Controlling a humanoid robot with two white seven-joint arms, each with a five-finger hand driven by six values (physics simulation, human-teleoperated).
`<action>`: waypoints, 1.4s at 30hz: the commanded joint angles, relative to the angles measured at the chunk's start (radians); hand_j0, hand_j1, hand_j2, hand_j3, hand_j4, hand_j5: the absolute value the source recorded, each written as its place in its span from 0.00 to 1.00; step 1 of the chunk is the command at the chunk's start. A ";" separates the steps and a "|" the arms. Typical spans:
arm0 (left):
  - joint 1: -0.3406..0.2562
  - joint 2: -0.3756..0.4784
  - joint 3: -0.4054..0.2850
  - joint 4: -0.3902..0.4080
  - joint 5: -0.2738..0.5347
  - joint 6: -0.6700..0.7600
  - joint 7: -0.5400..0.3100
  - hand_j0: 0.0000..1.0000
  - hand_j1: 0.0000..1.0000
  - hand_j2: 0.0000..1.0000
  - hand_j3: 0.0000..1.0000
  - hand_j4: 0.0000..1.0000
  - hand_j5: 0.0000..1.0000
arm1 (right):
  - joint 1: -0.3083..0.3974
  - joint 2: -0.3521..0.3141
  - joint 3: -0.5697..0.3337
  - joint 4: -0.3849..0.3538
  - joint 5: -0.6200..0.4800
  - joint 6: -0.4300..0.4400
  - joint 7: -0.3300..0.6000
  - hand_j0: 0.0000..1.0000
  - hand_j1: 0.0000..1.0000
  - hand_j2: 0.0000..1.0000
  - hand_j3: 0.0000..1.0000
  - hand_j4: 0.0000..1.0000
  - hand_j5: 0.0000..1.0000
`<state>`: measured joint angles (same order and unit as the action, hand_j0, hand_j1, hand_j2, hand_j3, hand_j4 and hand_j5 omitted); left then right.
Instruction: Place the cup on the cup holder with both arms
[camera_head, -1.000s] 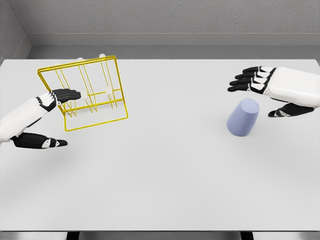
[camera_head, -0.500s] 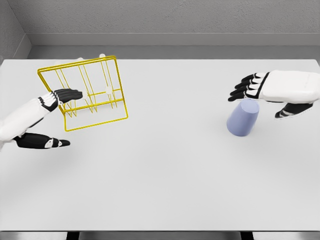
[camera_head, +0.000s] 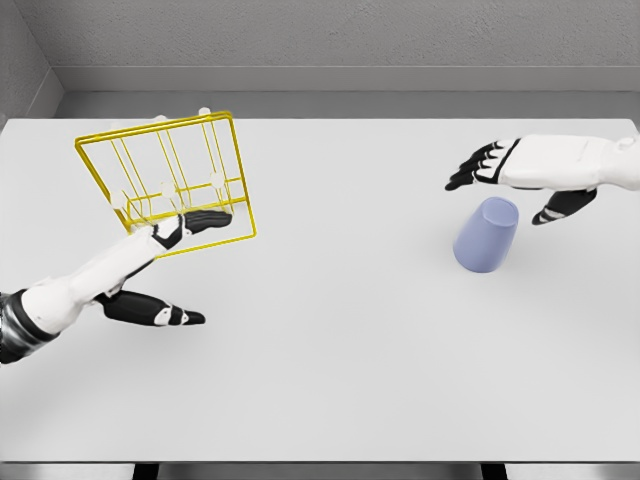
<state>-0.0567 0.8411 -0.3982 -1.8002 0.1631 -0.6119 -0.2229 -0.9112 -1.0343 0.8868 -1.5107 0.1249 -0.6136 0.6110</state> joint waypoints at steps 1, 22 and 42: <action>-0.002 0.003 -0.057 -0.001 0.052 0.001 0.000 1.00 1.00 1.00 1.00 1.00 1.00 | 0.000 -0.001 0.006 0.009 0.013 0.003 0.000 0.99 0.99 0.99 0.99 0.99 0.99; -0.118 -0.043 -0.215 0.001 0.360 0.373 -0.012 1.00 1.00 1.00 1.00 1.00 1.00 | 0.012 0.077 0.047 0.076 0.133 0.003 0.000 0.99 0.99 0.99 0.99 0.99 0.99; -0.144 -0.056 -0.288 0.013 0.507 0.573 -0.012 1.00 1.00 1.00 1.00 1.00 1.00 | 0.012 0.140 0.066 0.162 0.168 0.003 0.000 0.86 0.86 0.86 0.86 0.86 0.86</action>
<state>-0.2055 0.7895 -0.6853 -1.7882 0.6561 -0.0835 -0.2347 -0.8989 -0.8945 0.9530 -1.3489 0.2947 -0.6130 0.6120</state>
